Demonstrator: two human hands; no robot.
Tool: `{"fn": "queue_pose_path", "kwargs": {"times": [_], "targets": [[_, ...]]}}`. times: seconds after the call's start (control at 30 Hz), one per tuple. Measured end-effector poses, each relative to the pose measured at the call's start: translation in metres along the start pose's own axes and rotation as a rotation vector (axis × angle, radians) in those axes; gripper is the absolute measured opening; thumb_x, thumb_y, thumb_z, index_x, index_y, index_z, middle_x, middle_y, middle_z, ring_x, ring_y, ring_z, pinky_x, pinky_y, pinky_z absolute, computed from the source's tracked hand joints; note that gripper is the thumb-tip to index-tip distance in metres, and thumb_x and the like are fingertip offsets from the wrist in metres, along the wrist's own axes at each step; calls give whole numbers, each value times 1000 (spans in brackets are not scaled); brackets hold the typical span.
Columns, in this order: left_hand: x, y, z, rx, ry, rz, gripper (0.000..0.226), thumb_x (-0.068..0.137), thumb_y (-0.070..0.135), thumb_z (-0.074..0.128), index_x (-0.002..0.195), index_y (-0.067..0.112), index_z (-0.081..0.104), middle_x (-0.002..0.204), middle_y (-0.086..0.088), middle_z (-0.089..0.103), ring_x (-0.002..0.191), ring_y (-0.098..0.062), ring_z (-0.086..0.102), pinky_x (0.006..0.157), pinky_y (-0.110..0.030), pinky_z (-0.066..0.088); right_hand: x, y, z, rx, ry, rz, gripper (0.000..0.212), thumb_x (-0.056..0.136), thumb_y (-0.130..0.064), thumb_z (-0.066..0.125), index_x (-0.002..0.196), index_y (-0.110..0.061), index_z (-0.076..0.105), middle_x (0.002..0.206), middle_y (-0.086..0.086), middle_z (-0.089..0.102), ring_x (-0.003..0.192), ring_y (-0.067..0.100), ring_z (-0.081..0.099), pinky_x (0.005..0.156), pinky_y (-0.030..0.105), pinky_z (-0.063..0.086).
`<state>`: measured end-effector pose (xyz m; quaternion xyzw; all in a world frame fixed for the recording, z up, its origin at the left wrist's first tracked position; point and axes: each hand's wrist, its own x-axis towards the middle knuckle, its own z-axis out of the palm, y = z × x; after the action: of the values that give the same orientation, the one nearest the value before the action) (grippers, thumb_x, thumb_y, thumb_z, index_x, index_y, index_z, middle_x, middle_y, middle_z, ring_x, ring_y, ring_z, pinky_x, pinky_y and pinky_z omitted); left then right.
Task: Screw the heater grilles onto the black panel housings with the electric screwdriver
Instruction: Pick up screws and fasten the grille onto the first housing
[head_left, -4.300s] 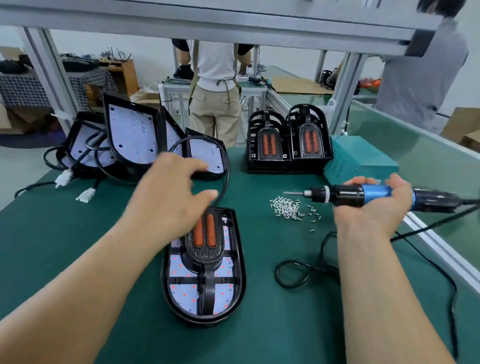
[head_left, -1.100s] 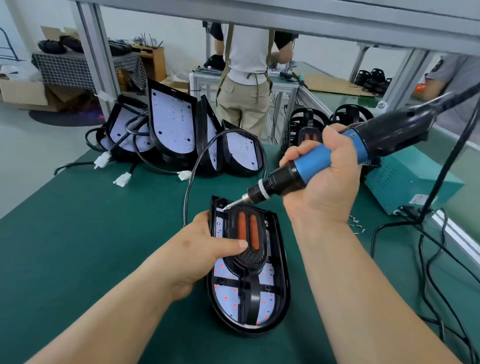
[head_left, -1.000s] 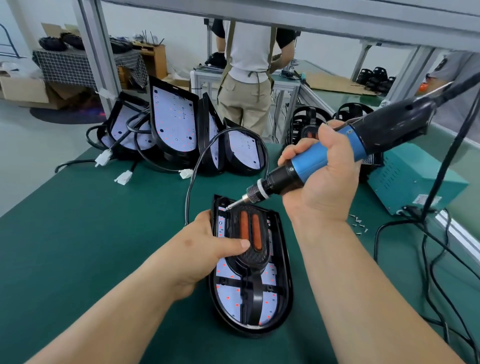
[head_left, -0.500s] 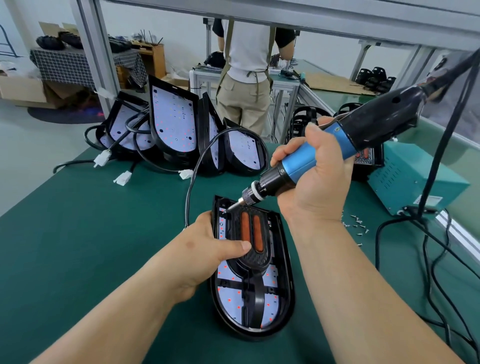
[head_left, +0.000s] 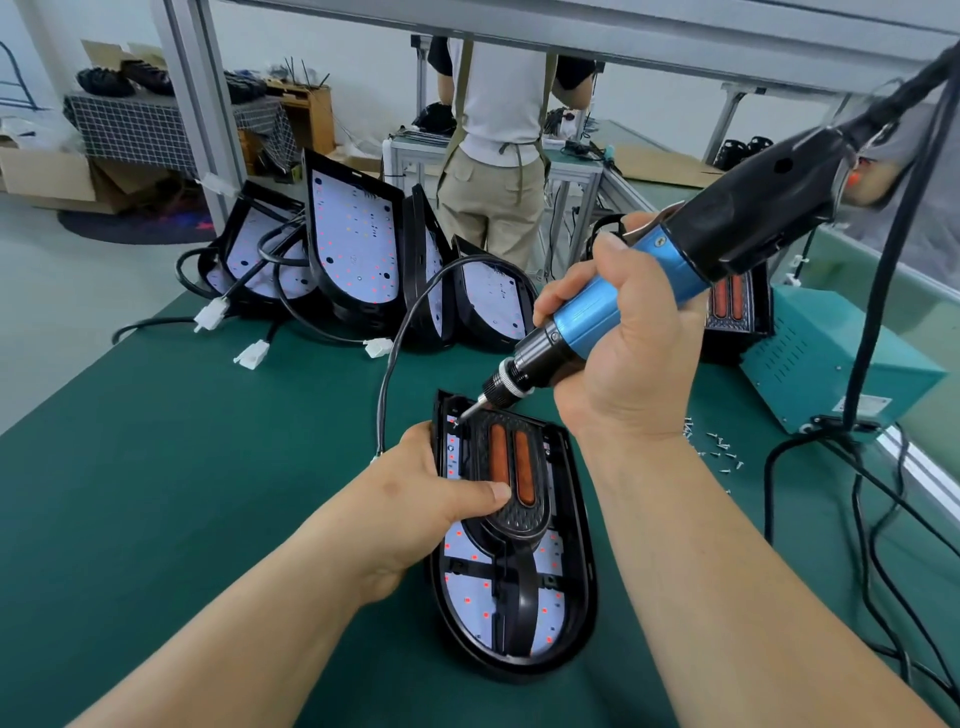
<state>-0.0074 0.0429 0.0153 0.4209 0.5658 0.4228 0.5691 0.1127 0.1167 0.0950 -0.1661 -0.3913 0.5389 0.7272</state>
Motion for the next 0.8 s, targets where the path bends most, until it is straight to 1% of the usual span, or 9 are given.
{"fn": "queue_pose_path", "kwargs": {"times": [0.07, 0.13, 0.33, 0.4, 0.47, 0.57, 0.63, 0.7, 0.8], "targets": [[0, 1, 1, 7, -5, 7, 64, 66, 17, 77, 125, 5, 55, 109, -15, 73, 103, -34, 70, 101, -52, 50, 0, 0, 0, -12, 6, -4, 31, 75, -10, 63, 103, -8, 49, 55, 7, 47, 45, 24, 49, 53, 31, 46], [-1, 1, 1, 12, -8, 11, 64, 66, 19, 77, 124, 5, 55, 109, -15, 73, 103, -33, 70, 101, -51, 50, 0, 0, 1, -12, 9, -3, 29, 75, -10, 63, 100, -10, 50, 55, 7, 47, 45, 24, 49, 53, 31, 46], [-1, 1, 1, 18, 10, 14, 63, 65, 17, 78, 123, 5, 56, 109, -15, 73, 103, -34, 70, 99, -52, 51, -1, 0, 2, -25, 12, -1, 27, 75, -10, 63, 98, -10, 50, 59, 8, 46, 45, 24, 49, 54, 32, 45], [0, 0, 2, 12, 16, 4, 57, 71, 11, 80, 123, 4, 56, 108, -17, 73, 102, -35, 70, 99, -53, 51, 0, 0, 4, -29, 8, -8, 29, 75, -10, 63, 100, -9, 49, 59, 8, 46, 45, 23, 48, 54, 31, 45], [1, -1, 2, 14, 26, -9, 47, 81, 2, 76, 123, 3, 55, 108, -17, 73, 101, -35, 71, 98, -53, 52, -1, 0, 5, -44, 1, -23, 30, 75, -9, 63, 102, -7, 48, 62, 9, 46, 44, 23, 48, 53, 31, 45], [2, -1, 1, 19, 31, -15, 44, 84, 0, 73, 124, 3, 54, 110, -19, 72, 103, -37, 69, 99, -54, 51, -3, 1, 7, -74, -2, -33, 36, 75, -10, 64, 107, -6, 47, 83, 21, 43, 45, 24, 48, 54, 31, 45], [2, 0, 1, 19, 26, -17, 44, 84, 0, 73, 124, 3, 54, 111, -19, 71, 104, -37, 69, 100, -54, 50, -4, 1, 8, -78, 3, -30, 36, 74, -10, 65, 106, -7, 47, 96, 23, 40, 46, 24, 48, 55, 31, 45], [3, 0, 2, 15, 26, -18, 44, 84, -1, 72, 124, 3, 54, 110, -19, 72, 104, -36, 69, 100, -53, 50, -4, 1, 9, -78, 5, -31, 34, 74, -10, 65, 103, -9, 47, 94, 21, 40, 45, 22, 48, 54, 31, 45], [3, 0, 2, 6, 26, -19, 44, 84, -2, 72, 123, 3, 55, 111, -19, 72, 104, -36, 69, 100, -53, 50, -4, 2, 9, -109, -9, -46, 29, 75, -10, 64, 99, -9, 47, 70, 16, 46, 45, 23, 48, 52, 30, 45]]}}
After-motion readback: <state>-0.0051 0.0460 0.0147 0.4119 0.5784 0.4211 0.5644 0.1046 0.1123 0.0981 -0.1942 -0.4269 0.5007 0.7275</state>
